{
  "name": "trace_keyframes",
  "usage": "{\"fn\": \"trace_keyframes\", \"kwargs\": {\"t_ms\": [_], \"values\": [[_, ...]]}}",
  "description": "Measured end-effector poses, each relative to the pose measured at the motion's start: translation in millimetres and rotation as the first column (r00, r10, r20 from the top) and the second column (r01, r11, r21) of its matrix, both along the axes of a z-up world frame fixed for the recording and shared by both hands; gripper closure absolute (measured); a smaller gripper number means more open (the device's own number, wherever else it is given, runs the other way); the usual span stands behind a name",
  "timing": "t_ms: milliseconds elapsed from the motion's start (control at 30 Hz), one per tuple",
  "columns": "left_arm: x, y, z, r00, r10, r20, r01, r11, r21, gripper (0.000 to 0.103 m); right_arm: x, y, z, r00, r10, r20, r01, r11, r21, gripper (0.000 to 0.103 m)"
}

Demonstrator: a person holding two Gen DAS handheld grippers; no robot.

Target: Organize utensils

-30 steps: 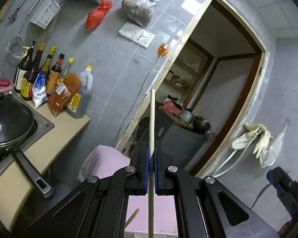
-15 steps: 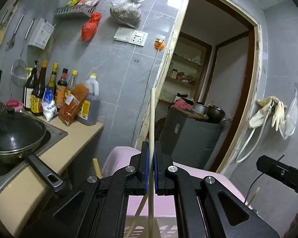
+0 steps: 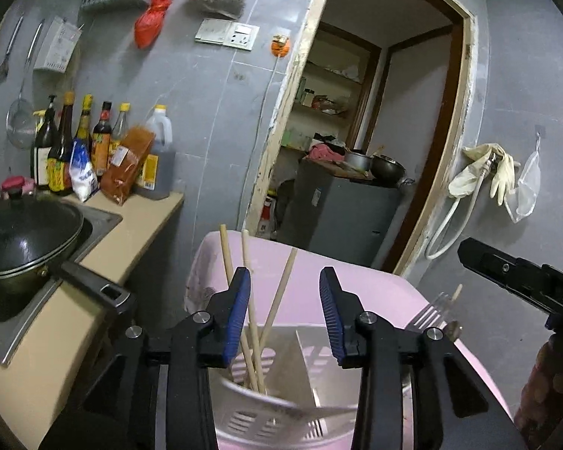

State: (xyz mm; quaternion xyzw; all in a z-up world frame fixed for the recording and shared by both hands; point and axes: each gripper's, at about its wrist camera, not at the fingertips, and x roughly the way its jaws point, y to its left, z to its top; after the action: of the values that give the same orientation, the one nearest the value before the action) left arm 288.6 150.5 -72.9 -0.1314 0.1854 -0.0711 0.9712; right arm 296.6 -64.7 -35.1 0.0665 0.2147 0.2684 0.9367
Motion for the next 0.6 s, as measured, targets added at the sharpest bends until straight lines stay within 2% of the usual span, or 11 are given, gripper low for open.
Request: {"fn": "trace_keyframes", "kwargs": {"t_ms": [133, 300, 367, 467, 600], "values": [[-13, 4, 13, 1.0, 0.007, 0.006, -0.007, 1.0, -0.017, 0.061, -10, -3, 8, 0.999, -0.026, 0.023, 0.026, 1.0, 0.006, 0.053], [-22, 4, 30, 1.0, 0.01, -0.008, -0.01, 1.0, -0.002, 0.045, -24, -10, 16, 0.996, -0.077, 0.052, 0.077, 0.997, 0.006, 0.045], [-25, 2, 36, 1.0, -0.006, -0.022, 0.006, 1.0, 0.004, 0.043, -31, -16, 19, 0.993, -0.104, 0.061, 0.104, 0.995, 0.012, 0.031], [-32, -2, 43, 1.0, -0.013, -0.028, 0.014, 0.999, 0.029, 0.036, -40, -24, 21, 0.987, -0.141, 0.071, 0.14, 0.99, 0.015, 0.025], [-46, -7, 51, 1.0, -0.016, -0.021, 0.017, 0.999, 0.038, 0.019, -54, -36, 24, 0.981, -0.18, 0.074, 0.179, 0.984, 0.017, 0.017]]}}
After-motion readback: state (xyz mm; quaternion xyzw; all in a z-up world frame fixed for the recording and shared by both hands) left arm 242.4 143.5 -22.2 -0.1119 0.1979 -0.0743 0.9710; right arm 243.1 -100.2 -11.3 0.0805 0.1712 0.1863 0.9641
